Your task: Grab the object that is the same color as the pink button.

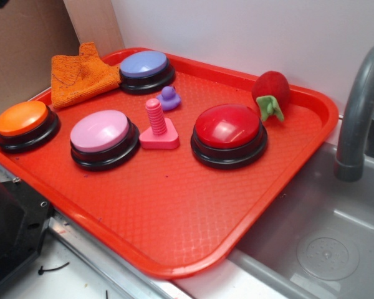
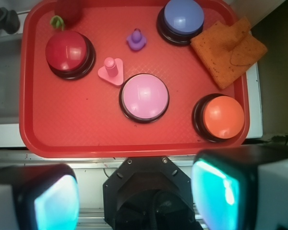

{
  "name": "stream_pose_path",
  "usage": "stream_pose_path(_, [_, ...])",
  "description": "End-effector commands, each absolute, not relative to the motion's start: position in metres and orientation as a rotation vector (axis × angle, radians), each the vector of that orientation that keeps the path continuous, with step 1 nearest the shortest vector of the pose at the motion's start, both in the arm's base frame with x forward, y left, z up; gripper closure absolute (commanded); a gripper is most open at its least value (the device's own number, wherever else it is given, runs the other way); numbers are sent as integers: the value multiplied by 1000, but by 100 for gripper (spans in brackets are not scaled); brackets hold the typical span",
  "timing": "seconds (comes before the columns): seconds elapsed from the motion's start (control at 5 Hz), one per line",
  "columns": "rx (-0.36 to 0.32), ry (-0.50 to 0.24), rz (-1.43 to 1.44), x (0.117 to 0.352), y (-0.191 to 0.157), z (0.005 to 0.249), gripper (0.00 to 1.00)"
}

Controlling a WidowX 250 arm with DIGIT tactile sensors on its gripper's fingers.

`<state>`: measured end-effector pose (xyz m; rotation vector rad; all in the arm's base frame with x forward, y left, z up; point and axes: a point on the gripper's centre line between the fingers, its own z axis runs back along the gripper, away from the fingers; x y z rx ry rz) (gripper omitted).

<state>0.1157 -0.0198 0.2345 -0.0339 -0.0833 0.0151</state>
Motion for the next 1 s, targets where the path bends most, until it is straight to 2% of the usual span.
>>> stream_pose_path(0.0, [-34,-83,15,116,-20,234,0])
stream_pose_path(0.2, [-55,-153,-112,132,-9,229,0])
stream_pose_path(0.6, [-36,-197,-205,170,-16,196,0])
stream_pose_path(0.8, [-51,-191,-244,196,-21,172,0])
